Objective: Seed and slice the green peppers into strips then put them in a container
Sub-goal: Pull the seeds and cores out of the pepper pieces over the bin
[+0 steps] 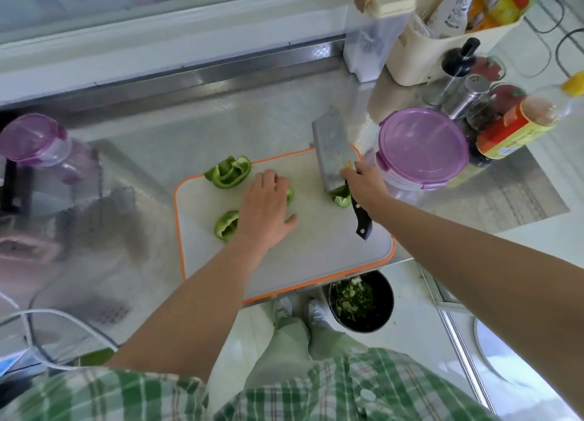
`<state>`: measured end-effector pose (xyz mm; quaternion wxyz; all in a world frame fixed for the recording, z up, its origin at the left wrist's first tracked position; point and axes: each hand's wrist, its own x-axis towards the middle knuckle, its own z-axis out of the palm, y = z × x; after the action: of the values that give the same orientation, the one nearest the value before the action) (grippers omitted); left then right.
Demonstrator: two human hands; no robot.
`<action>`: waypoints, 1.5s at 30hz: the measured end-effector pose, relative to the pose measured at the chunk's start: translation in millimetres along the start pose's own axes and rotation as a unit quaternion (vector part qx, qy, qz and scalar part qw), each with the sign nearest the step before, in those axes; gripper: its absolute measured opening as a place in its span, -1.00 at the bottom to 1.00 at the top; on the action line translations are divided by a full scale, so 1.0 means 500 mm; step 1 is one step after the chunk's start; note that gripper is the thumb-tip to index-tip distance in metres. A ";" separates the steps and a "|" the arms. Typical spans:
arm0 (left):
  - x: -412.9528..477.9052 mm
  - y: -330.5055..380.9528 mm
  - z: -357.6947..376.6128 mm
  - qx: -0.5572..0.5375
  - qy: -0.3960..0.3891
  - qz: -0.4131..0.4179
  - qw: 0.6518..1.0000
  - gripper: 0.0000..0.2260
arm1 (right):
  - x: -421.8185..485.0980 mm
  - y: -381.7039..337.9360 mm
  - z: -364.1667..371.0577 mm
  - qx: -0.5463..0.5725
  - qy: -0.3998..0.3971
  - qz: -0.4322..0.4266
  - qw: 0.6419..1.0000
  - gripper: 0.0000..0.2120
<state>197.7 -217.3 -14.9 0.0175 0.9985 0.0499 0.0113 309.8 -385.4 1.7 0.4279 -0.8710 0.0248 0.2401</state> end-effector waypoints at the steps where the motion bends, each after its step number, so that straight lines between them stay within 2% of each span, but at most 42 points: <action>1: 0.005 0.017 0.003 -0.017 0.008 0.013 1.000 -0.49 | -0.001 0.003 0.001 0.006 -0.003 0.005 1.000 -0.76; 3: 0.011 0.044 0.009 -0.039 0.012 0.028 0.999 -0.49 | -0.002 0.009 0.003 0.027 -0.007 0.016 0.999 -0.80; 6: 0.015 0.065 0.030 -0.037 -0.001 0.059 0.998 -0.45 | -0.005 0.011 0.001 0.081 -0.013 0.038 0.996 -0.77; 9: 0.016 0.076 0.049 -0.040 -0.029 0.047 0.998 -0.44 | -0.012 0.014 0.005 0.148 -0.034 0.080 0.985 -0.85; 12: 0.014 0.078 0.053 -0.049 -0.039 0.010 0.998 -0.58 | -0.015 0.020 0.012 0.228 -0.066 0.100 0.966 -0.93; 15: 0.004 0.060 0.049 -0.054 -0.011 0.034 0.998 -0.72 | -0.009 0.023 0.013 0.284 -0.071 0.108 0.950 -0.88; 17: -0.003 0.039 0.045 -0.043 0.015 0.071 0.996 -0.79 | -0.001 0.023 0.011 0.263 -0.050 0.097 0.958 -0.89; 20: -0.009 -0.002 0.034 0.005 0.033 0.126 0.991 -0.76 | 0.008 0.025 0.012 0.209 -0.042 0.072 0.974 -0.93; 23: -0.013 -0.040 0.024 0.039 0.037 0.115 0.992 -0.71 | 0.014 0.032 0.011 0.158 -0.064 0.062 0.984 -0.89; 27: -0.022 -0.065 0.007 0.008 0.048 0.107 0.993 -0.79 | 0.019 0.041 0.011 0.106 -0.062 0.049 0.991 -0.86; 29: -0.017 -0.058 0.001 -0.055 0.065 0.082 0.993 -0.77 | 0.020 0.045 0.011 0.079 -0.041 0.053 0.995 -0.87; 33: 0.045 -0.021 -0.011 -0.127 0.105 -0.040 0.985 -0.84 | 0.024 0.056 0.015 0.093 -0.014 0.052 0.994 -0.81; 35: 0.082 -0.008 -0.010 -0.138 0.060 -0.082 0.985 -0.90 | 0.025 0.057 0.016 0.098 -0.009 0.051 0.994 -0.81; 39: 0.137 0.002 0.008 -0.141 -0.030 -0.160 0.977 -0.89 | 0.035 0.051 0.021 0.104 -0.009 0.042 0.994 -0.84; 45: 0.174 0.003 0.033 -0.130 -0.077 -0.161 0.975 -0.88 | 0.057 0.043 0.030 0.105 -0.013 0.062 0.992 -0.86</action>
<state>284.9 -210.6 -29.4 0.1523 0.9644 0.2069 -0.0624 323.7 -383.3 -34.4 0.5012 -0.8151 0.0985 0.2734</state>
